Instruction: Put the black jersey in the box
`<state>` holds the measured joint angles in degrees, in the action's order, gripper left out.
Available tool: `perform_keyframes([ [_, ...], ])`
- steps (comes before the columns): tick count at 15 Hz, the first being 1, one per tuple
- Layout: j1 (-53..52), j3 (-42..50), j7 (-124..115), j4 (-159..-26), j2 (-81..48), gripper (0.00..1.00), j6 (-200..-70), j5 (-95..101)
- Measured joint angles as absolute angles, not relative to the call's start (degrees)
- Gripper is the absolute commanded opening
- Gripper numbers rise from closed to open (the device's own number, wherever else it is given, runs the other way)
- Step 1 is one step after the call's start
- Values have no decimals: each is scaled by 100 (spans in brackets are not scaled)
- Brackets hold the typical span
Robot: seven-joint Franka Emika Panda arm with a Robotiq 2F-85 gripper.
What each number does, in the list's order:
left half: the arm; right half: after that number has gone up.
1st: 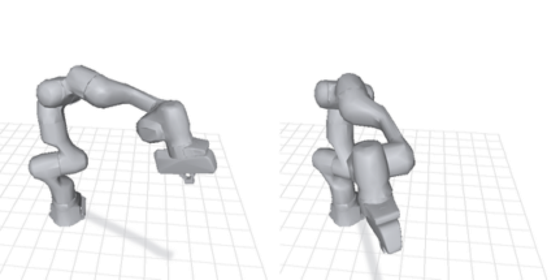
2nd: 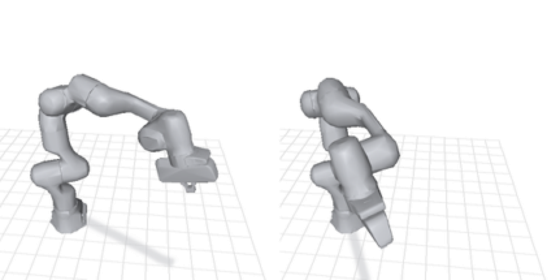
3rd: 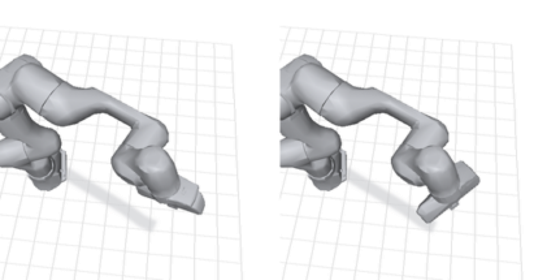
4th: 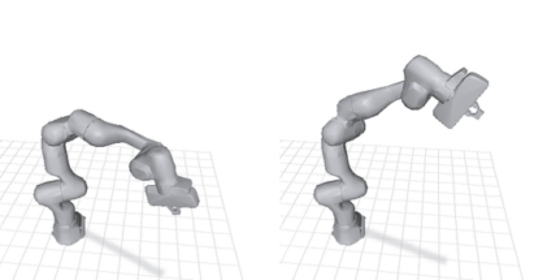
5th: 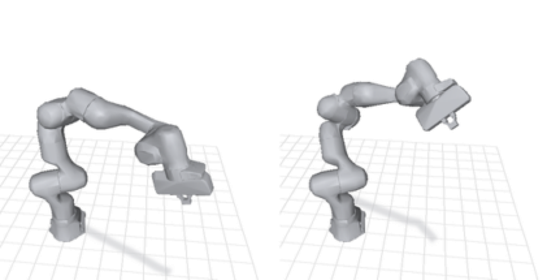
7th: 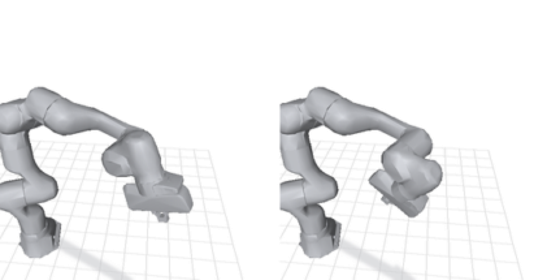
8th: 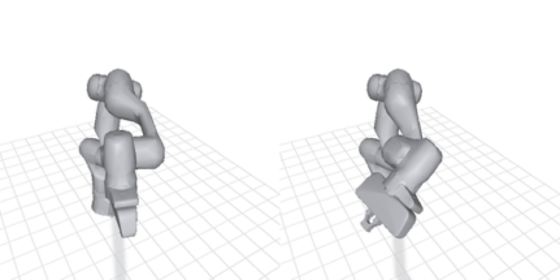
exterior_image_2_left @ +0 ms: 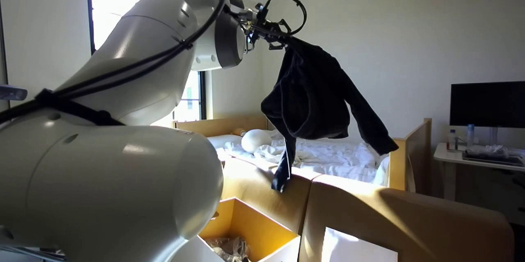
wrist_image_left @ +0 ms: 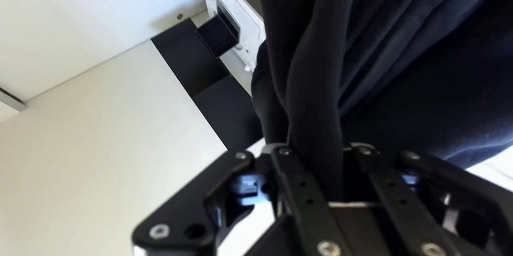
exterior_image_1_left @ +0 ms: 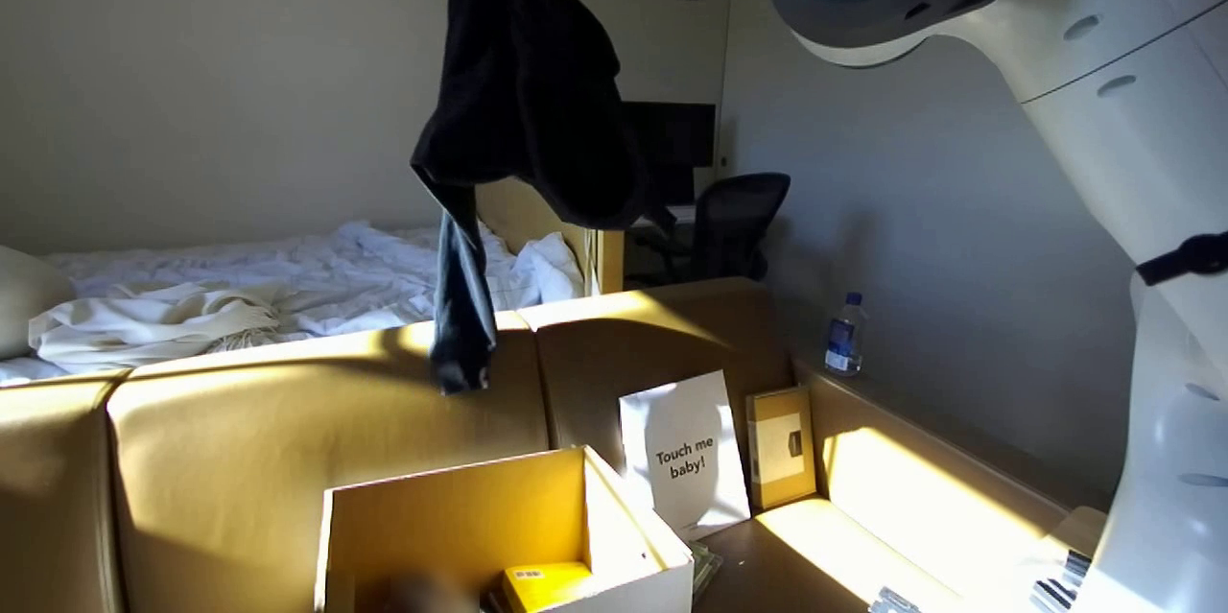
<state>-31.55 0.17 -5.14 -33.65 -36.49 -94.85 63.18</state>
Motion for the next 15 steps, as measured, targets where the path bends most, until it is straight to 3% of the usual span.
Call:
perform_keyframes([
  [5, -3889, -298, -116, -3301, -3312, 5, -9586, 6328],
  [15, -4645, -1020, -260, -3343, -2943, 5, -7823, 5466],
])
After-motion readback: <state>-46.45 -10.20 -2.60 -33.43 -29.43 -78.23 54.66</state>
